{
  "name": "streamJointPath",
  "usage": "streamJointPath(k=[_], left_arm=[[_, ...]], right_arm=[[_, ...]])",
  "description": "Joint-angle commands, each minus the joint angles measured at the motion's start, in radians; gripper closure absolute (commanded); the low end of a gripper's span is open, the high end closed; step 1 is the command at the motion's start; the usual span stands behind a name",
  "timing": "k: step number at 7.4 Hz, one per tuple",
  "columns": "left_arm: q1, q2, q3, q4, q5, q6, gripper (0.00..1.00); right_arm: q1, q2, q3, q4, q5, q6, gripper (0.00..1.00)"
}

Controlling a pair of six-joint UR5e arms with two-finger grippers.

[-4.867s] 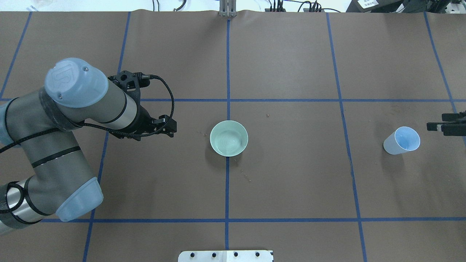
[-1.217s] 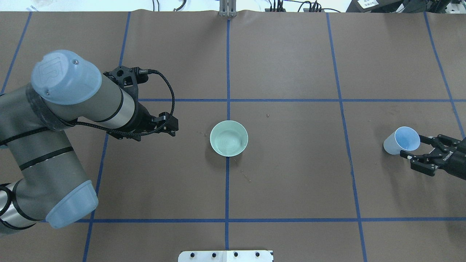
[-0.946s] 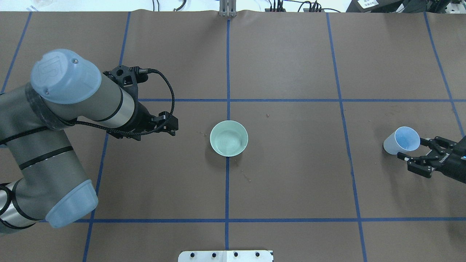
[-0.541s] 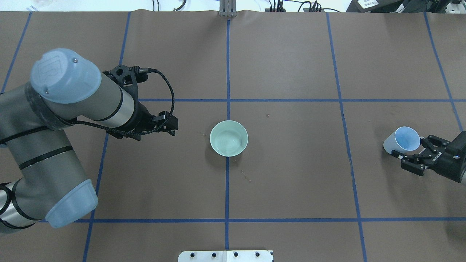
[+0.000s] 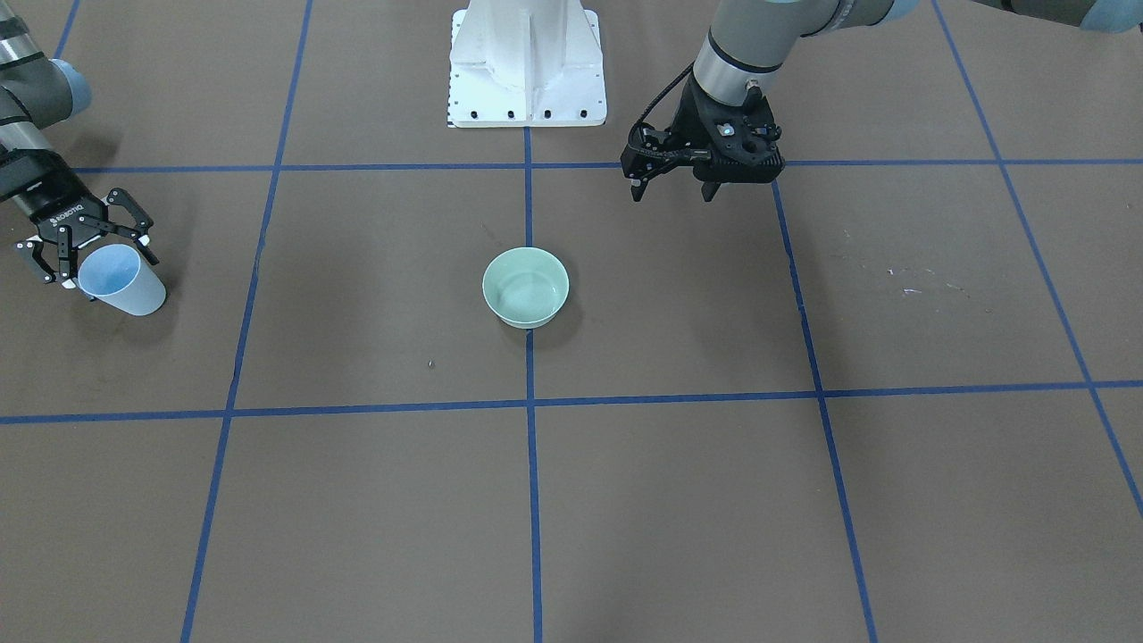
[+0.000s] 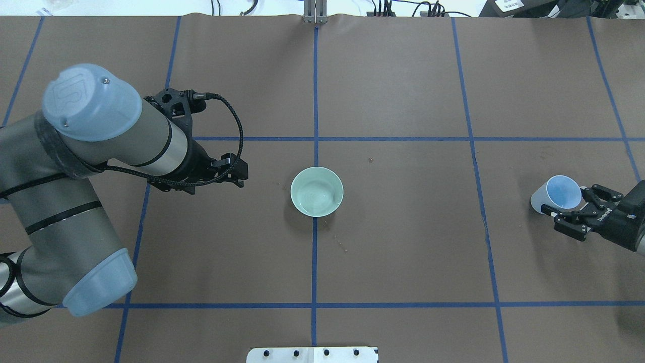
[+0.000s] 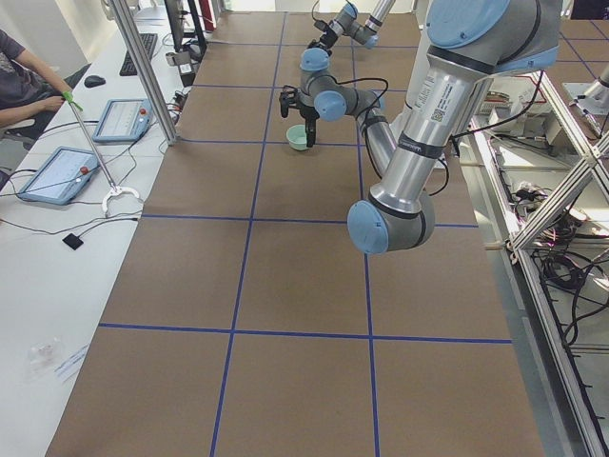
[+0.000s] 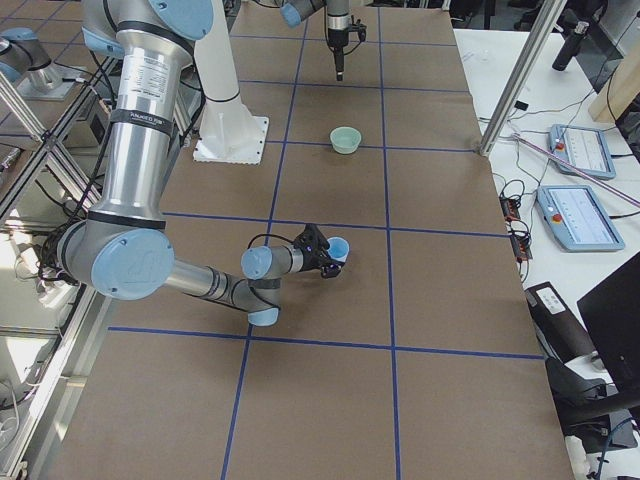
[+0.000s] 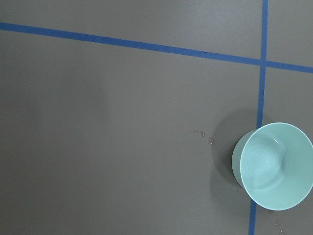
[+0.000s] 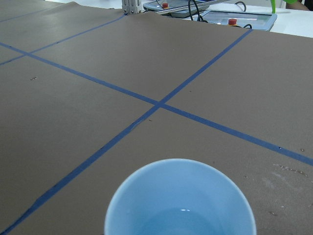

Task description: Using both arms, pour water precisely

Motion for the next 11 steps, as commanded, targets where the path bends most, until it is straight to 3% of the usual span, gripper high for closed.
streamJointPath(k=[1, 4, 8, 11], left_arm=[[0.0, -0.026, 0.0, 0.046, 0.002, 0.003, 0.01], [0.0, -0.026, 0.002, 0.046, 0.002, 0.003, 0.01], [0.002, -0.024, 0.003, 0.046, 0.002, 0.005, 0.01], [0.0, -0.024, 0.003, 0.046, 0.002, 0.005, 0.01]], right_arm=[[-0.002, 0.003, -0.002, 0.001, -0.006, 0.0, 0.1], [-0.002, 0.004, -0.008, 0.007, -0.006, 0.0, 0.18], [-0.002, 0.006, 0.001, 0.007, -0.004, 0.0, 0.53], [0.0, 0.03, 0.03, -0.019, 0.0, -0.003, 0.54]])
